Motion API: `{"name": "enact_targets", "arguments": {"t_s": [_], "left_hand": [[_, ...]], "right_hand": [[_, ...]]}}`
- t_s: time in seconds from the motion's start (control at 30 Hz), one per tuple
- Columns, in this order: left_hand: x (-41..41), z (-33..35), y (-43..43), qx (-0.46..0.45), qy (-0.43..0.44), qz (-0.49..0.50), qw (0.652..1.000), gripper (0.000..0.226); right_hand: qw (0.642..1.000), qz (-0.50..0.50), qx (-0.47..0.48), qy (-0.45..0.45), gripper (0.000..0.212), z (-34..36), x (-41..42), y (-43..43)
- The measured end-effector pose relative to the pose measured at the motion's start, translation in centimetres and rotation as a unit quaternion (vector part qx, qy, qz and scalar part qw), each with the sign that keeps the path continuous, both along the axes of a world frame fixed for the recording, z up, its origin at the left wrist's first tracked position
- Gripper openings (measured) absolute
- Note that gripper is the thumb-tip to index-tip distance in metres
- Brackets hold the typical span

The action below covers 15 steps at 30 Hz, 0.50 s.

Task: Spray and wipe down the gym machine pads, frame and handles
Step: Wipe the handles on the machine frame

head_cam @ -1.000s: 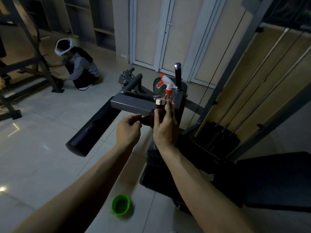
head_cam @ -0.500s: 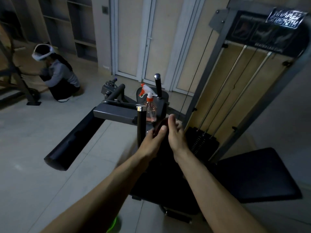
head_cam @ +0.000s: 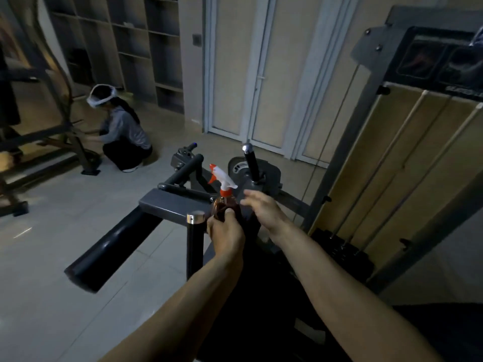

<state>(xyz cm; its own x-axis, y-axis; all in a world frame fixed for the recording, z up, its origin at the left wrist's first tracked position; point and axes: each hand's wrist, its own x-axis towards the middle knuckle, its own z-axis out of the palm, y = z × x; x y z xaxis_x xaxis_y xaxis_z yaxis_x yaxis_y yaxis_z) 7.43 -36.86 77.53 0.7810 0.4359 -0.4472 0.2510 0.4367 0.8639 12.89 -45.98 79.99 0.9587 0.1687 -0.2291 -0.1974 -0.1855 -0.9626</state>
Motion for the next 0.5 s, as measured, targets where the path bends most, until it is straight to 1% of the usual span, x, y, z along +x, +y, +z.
{"name": "enact_targets", "arguments": {"t_s": [0.07, 0.1, 0.13, 0.2, 0.23, 0.3, 0.37, 0.43, 0.47, 0.5], "left_hand": [[1.7, 0.0, -0.2, -0.017, 0.03, 0.078, 0.996, 0.029], [2.3, 0.2, -0.4, -0.018, 0.034, 0.11, 0.993, 0.028], [2.8, 0.1, -0.4, -0.013, 0.036, 0.138, 0.99, 0.031], [3.8, -0.3, -0.7, -0.001, 0.033, 0.169, 0.985, 0.042], [4.1, -0.5, -0.9, 0.009, 0.037, 0.178, 0.983, 0.044], [4.7, -0.6, -1.2, 0.029, 0.045, 0.201, 0.978, 0.043], [5.2, -0.6, -1.7, 0.034, 0.049, 0.22, 0.974, 0.039], [5.9, -0.2, -2.4, 0.04, 0.045, 0.228, 0.972, 0.035], [6.1, -0.1, -2.7, 0.043, 0.049, 0.224, 0.972, 0.032], [6.4, 0.0, -3.0, 0.045, 0.051, 0.213, 0.975, 0.029]], "right_hand": [[0.998, 0.065, -0.019, 0.011, 0.066, -0.6, 3.5, 0.9], [0.995, 0.096, -0.015, 0.016, 0.073, -0.9, 4.9, 1.3], [0.993, 0.121, -0.01, 0.015, 0.078, -1.4, 6.0, 1.7], [0.985, 0.17, -0.021, -0.004, 0.079, -1.8, 7.4, 2.4], [0.982, 0.185, -0.025, -0.016, 0.079, -2.1, 7.8, 2.5], [0.979, 0.196, -0.025, -0.044, 0.086, -2.5, 8.3, 2.5], [0.974, 0.199, -0.059, -0.088, 0.092, -2.9, 8.8, 2.2], [0.964, 0.195, -0.113, -0.14, 0.088, -3.5, 9.3, 1.5], [0.96, 0.187, -0.129, -0.166, 0.081, -3.9, 9.6, 1.1], [0.956, 0.169, -0.143, -0.191, 0.068, -3.9, 9.7, 0.7]]}}
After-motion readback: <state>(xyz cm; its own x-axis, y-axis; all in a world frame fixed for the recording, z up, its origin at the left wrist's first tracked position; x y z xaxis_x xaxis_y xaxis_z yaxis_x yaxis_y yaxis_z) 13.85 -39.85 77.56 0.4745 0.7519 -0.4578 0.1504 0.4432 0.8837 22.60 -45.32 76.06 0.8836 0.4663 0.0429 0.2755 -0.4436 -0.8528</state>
